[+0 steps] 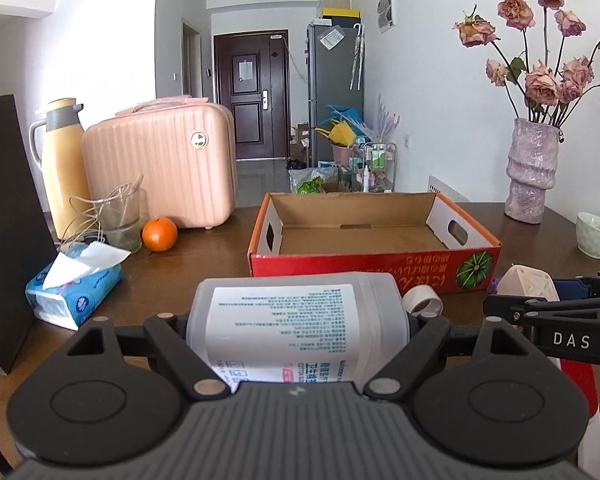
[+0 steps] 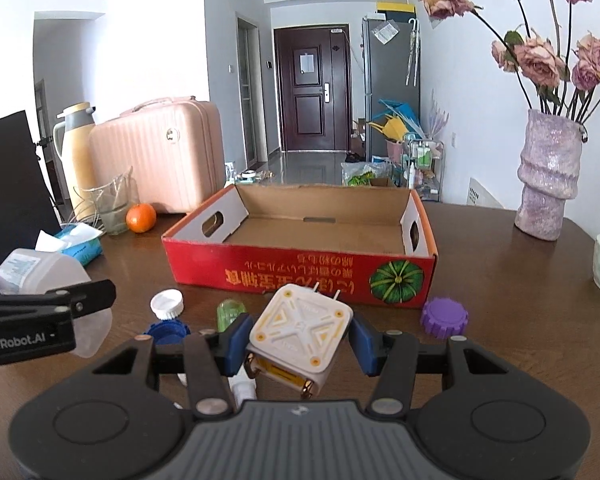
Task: Organize rigid objects
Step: 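Carry the bottle and plug adapter with both tools into the red box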
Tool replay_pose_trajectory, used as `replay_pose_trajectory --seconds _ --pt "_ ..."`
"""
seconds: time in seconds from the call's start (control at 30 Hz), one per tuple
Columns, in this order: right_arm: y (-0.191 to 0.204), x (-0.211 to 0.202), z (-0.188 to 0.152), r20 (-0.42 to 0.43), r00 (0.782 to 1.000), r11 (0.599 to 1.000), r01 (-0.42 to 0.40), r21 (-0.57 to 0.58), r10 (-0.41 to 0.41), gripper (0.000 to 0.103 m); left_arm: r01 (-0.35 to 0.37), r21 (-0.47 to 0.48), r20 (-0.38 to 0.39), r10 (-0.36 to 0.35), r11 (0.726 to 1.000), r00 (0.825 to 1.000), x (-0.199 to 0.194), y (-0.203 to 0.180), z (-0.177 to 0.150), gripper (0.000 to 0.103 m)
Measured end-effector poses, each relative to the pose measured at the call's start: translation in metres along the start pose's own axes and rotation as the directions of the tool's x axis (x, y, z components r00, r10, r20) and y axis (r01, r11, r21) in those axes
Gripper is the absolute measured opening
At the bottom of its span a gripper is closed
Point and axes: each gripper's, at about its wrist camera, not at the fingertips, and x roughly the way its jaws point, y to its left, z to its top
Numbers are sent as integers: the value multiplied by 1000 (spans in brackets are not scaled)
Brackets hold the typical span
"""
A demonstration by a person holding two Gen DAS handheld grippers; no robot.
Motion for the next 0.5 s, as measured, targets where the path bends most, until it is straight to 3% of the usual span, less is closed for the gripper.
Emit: replay_pose_trajectory --seconds 0.5 --pt "-4 21 38 50 999 999 2 -35 0 52 9 -2 20 -9 1000 1000 31 -14 28 84"
